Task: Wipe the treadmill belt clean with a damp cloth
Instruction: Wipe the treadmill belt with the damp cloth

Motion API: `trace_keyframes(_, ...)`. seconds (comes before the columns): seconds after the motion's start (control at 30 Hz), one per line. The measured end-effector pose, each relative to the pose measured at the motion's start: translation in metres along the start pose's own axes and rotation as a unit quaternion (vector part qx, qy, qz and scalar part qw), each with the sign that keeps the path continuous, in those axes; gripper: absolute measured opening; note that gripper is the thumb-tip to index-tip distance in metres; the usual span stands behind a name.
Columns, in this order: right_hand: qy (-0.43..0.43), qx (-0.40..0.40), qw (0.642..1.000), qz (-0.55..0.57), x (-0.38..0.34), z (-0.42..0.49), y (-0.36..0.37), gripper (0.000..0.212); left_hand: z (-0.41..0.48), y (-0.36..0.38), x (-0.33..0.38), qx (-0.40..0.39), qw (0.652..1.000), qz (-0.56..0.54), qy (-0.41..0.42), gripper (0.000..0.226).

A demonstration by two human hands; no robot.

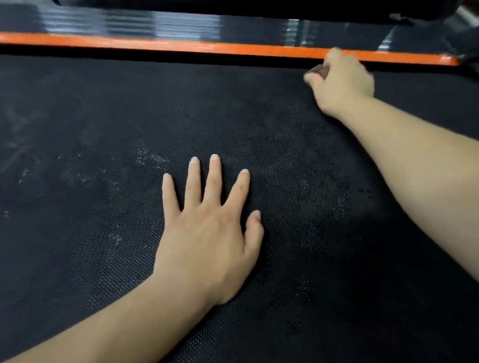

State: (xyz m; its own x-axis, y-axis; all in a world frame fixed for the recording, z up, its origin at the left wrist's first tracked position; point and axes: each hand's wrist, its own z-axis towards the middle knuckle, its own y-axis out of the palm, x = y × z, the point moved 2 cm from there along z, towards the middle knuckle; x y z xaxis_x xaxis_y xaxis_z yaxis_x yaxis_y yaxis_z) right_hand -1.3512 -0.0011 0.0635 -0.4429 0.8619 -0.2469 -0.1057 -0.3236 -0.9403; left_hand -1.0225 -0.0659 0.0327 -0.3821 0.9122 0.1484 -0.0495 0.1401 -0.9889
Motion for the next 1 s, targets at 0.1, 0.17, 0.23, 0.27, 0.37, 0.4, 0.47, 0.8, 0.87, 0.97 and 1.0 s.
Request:
trace_keyframes(0.1,-0.109,-0.058,0.991,0.042,0.005,-0.019,-0.001,0.036,0.001,0.001,0.0,-0.004,1.0,0.007,0.001,0.067)
trace_keyframes(0.17,-0.119,-0.059,0.991,0.03,0.015,-0.008,-0.004,0.039,0.001,0.002,-0.001,-0.003,1.0,0.009,0.001,0.067)
trace_keyframes(0.23,-0.039,-0.018,0.999,0.018,0.026,0.015,-0.006,0.04,0.0,0.004,-0.001,-0.004,1.0,0.01,0.002,0.067)
trace_keyframes(0.27,0.005,-0.003,1.0,0.011,0.031,0.023,-0.007,0.041,0.0,0.004,-0.001,-0.003,1.0,0.009,0.002,0.067)
trace_keyframes(0.37,0.003,0.01,1.0,-0.008,0.024,0.016,-0.005,0.04,0.001,0.003,-0.001,-0.009,1.0,0.007,0.002,0.068)
trace_keyframes(0.4,-0.036,-0.002,0.999,0.009,0.019,0.008,-0.003,0.037,0.001,0.004,-0.001,-0.01,1.0,0.008,0.002,0.068)
trace_keyframes(0.47,-0.121,-0.051,0.99,0.055,0.01,-0.012,0.0,0.034,0.0,0.003,-0.001,-0.008,1.0,0.01,0.0,0.068)
trace_keyframes(0.8,-0.06,-0.029,0.998,0.005,0.032,-0.024,-0.019,0.036,0.001,0.002,-0.001,-0.015,1.0,0.011,-0.001,0.069)
trace_keyframes(0.87,-0.14,-0.067,0.987,0.042,0.03,-0.069,-0.023,0.031,0.001,0.001,0.0,-0.018,1.0,0.013,-0.004,0.07)
trace_keyframes(0.97,-0.207,-0.085,0.974,0.034,0.041,-0.094,-0.033,0.033,0.0,0.0,0.001,-0.016,1.0,0.007,-0.013,0.071)
trace_keyframes(1.0,-0.191,-0.062,0.979,0.021,0.049,-0.084,-0.033,0.033,0.0,0.0,0.002,-0.016,1.0,0.006,-0.014,0.071)
